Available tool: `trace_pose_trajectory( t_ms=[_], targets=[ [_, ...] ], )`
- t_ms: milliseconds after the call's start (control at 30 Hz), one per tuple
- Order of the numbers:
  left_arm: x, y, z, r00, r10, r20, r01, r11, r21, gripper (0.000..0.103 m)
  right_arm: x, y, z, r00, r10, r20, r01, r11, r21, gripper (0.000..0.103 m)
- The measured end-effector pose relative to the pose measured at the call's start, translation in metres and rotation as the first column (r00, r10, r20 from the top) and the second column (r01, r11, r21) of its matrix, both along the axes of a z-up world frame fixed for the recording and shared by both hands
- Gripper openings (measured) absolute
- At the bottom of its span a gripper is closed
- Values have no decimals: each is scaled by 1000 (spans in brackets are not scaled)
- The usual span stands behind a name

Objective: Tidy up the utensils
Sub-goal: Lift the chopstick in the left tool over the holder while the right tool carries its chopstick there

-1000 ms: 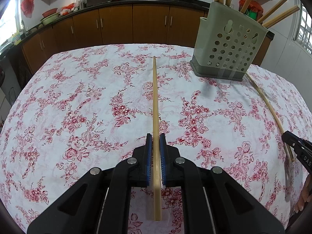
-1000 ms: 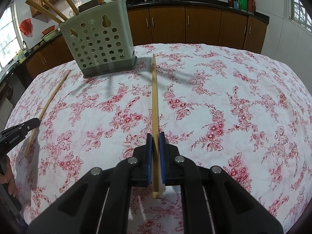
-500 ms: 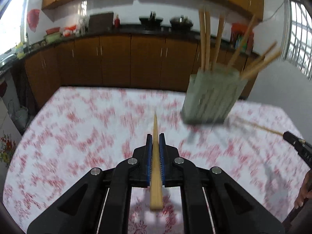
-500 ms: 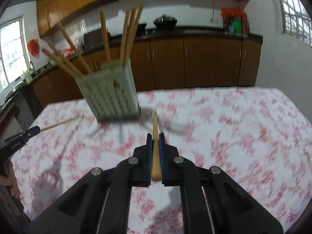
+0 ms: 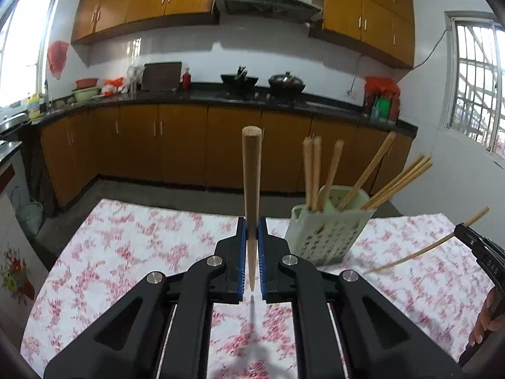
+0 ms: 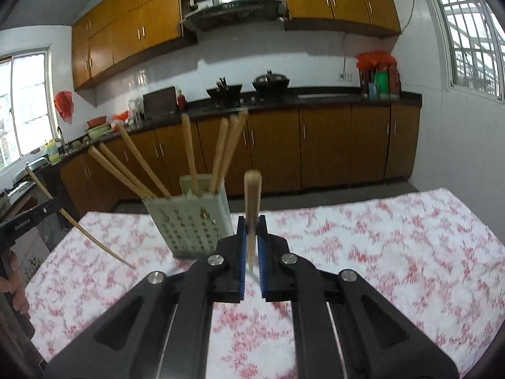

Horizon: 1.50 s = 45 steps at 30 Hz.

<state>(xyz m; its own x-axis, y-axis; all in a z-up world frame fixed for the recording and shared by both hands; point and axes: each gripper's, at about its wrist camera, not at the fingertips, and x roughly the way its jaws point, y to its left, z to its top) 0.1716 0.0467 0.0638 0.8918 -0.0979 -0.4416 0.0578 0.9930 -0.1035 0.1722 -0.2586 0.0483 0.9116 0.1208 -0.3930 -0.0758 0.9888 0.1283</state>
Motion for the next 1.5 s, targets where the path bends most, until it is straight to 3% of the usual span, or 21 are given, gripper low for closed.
trace_pose_trajectory(
  t_ms=[367,533,867,1067,1500],
  targets=[
    [-17,-25,67,980,-97,174,113,990,-81,8,-24,8,93,971,110,212,-124,991,53,8],
    [-21,-38,86,961,-102,259,127,988,-83,8,-21,13,115,956,118,268,-135,990,43,8],
    [13,-57,82,945,-59,322,91,992,-86,8,23,29,121,962,120,244,-126,992,7,8],
    [31,-62,58,959,-63,276,88,993,-79,8,59,44,96,982,146,123,-144,989,-23,8],
    [43,-60,38,978,-73,196,97,989,-112,9,82,46,76,989,136,55,-137,990,18,11]
  ],
)
